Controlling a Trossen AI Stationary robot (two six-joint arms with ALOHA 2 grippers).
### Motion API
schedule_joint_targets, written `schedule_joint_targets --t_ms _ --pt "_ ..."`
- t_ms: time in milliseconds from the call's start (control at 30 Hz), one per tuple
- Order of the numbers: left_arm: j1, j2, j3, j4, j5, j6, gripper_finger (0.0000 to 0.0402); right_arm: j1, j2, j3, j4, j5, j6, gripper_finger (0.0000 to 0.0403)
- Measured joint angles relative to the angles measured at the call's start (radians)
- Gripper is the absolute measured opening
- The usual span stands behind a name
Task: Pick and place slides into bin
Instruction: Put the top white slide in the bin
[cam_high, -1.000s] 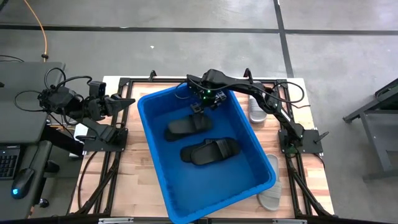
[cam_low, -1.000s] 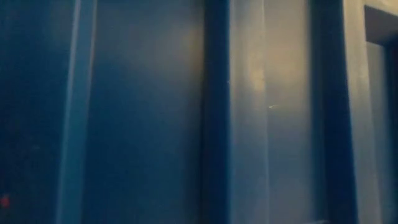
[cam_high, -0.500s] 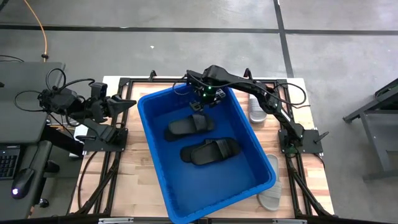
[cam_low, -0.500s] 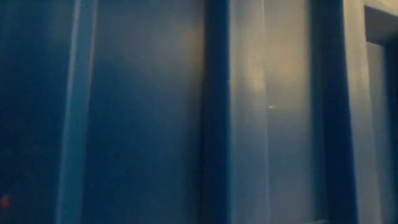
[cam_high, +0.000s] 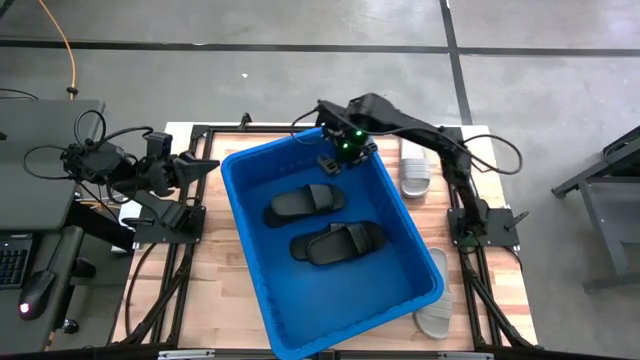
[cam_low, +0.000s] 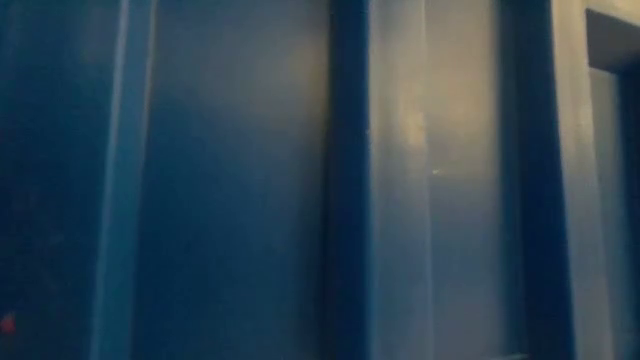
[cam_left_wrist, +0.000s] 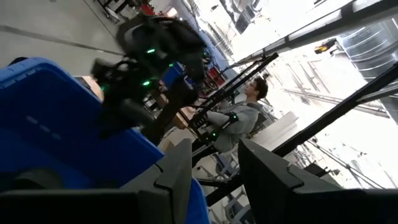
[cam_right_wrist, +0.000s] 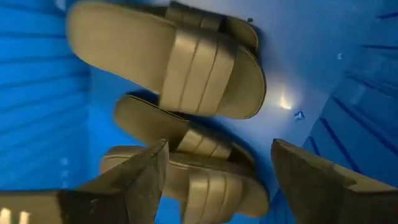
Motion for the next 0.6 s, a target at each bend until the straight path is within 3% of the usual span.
schedule_joint_targets --t_ms 200,300,533,600 --pt "0.000 0.000 0.000 0.000 -0.022 0.001 0.0122 0.024 -0.110 0.000 0.008 0.079 0.130 0.0271" --pt "0.000 0.003 0.000 -0.003 -0.031 0.012 0.0122 0.072 -0.174 0.000 0.157 0.138 0.091 0.0271" --pt "0.000 0.006 0.000 -0.007 -0.082 0.030 0.0122 0.149 -0.238 -0.008 0.806 -0.216 0.078 0.0271" --pt "0.000 0.007 0.000 -0.007 -0.094 0.035 0.0122 0.162 -0.233 -0.008 0.915 -0.288 0.086 0.0271"
